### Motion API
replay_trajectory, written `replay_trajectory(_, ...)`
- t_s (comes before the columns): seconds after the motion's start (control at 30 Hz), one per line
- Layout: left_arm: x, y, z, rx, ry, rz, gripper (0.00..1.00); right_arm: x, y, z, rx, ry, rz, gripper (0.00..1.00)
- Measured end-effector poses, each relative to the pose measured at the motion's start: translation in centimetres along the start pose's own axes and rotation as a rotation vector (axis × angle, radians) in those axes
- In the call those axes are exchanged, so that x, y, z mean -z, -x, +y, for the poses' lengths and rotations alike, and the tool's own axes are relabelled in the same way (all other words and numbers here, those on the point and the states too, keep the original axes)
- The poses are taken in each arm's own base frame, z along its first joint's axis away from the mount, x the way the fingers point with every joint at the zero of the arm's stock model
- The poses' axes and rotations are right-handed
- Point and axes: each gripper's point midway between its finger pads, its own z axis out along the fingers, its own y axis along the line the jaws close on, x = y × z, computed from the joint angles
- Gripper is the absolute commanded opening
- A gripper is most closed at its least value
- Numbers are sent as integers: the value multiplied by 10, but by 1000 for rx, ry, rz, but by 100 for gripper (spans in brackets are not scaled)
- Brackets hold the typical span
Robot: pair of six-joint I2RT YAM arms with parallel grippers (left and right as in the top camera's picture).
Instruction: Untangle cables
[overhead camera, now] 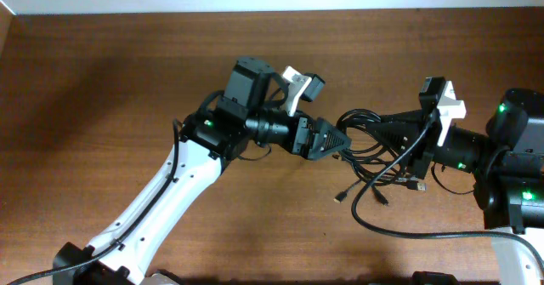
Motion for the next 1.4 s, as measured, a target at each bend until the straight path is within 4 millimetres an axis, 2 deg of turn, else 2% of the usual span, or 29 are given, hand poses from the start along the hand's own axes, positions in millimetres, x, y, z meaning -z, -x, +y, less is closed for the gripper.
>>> replay_trajectory(0.1,-4,-1,1,51,23,0,98,0,1,1,4,8,-4,4)
replay_trajectory(0.27,-5,-2,4,105,41,-2,78,0,5,0,30,5,-15,4)
replay_trajectory(0.33,-5,-4,5,123,47,4,75,0,6,0,41,5,-19,4)
replay_trajectory(0.57,-5,-5,1,136,50,3,81,-1,13,-2,41,11,-39,4)
replay_trajectory(0.77,-9,2,-4,143,53,-31,82,0,16,4,37,43,-49,4)
replay_trajectory(0.83,-12,6,-8,131,41,-43,74,0,16,4,36,44,-51,4)
replay_trajectory(0.97,-17,11,-21,104,10,-62,45,0,16,5,33,48,-52,4)
replay_trajectory(1.03,-19,12,-25,99,-1,-66,23,0,16,4,31,49,-51,4)
replay_trajectory(1.1,-20,12,-26,103,-5,-67,12,0,16,4,31,47,-51,4)
replay_trajectory(1.2,-20,13,-26,106,-1,-70,1,0,16,4,30,46,-51,4)
replay_trajectory(1.4,-20,13,-26,117,-4,-71,0,0,16,4,31,46,-52,4)
